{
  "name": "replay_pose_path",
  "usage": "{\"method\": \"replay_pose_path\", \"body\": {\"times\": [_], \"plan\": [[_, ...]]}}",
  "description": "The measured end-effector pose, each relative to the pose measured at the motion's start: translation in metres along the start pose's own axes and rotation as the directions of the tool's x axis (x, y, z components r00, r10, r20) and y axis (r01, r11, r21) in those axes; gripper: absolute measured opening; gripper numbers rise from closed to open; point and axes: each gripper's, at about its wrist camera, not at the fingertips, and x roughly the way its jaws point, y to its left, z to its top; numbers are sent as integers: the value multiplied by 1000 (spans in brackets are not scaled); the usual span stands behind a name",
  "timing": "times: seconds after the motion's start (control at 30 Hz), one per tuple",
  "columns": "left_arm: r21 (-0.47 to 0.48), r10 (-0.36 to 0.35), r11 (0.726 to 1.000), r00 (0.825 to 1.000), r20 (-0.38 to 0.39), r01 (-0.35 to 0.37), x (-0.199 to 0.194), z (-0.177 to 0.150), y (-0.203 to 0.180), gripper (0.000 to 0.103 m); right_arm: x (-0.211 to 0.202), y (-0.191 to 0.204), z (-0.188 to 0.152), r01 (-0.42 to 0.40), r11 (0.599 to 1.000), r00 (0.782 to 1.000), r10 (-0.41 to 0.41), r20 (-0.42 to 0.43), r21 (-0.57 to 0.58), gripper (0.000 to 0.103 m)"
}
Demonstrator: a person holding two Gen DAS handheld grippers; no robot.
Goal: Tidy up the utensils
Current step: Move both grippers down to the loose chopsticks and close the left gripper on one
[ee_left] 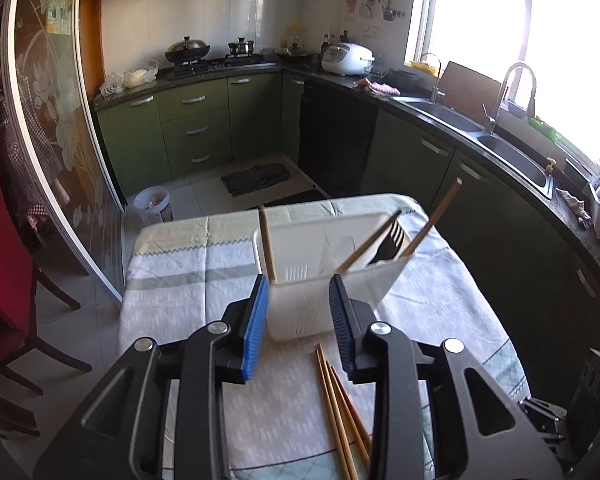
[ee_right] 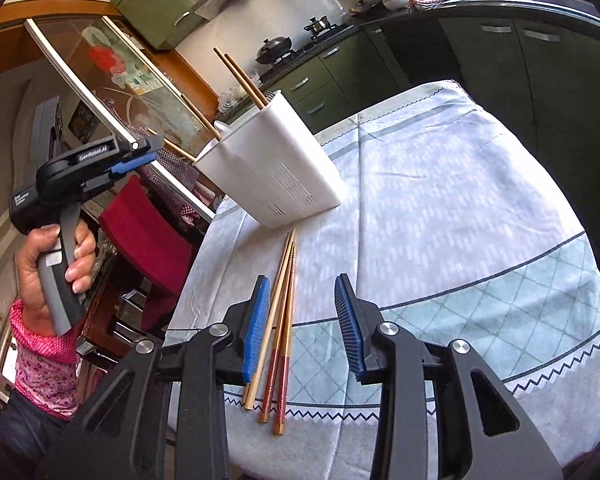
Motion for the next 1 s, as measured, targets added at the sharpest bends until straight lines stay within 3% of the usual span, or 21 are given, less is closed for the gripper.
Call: {"method": "replay_pose_path", "body": {"times": [0.1, 0.23, 0.33, 0.53, 0.87, 1.0], "plan": [[-5, -28, 1000, 991, -133, 27, 22, -35, -2, 30, 1, 0, 3, 32, 999, 999, -32, 12, 1, 37], [-7, -52, 999, 952, -301, 52, 67, -79, -11, 30, -2, -3, 4, 31, 999, 999, -31, 9, 12, 38], [-25, -53, 999, 925, -376, 47, 95, -96, -12, 30, -6, -1, 3, 29, 999, 1000, -29, 7, 15, 38], [-34, -16, 999, 901, -434, 2, 131, -106, -8, 30, -10, -3, 1, 30, 999, 1000, -30, 6, 29, 38], [-26, -13, 1000, 898, -439, 2, 136, -105, -12, 30, -4, -5, -1, 39, 999, 999, -38, -11, 35, 38], [12, 21, 1000, 895, -446, -18, 139, -104, -24, 30, -3, -3, -2, 44, 999, 999, -44, -19, 28, 38]]}}
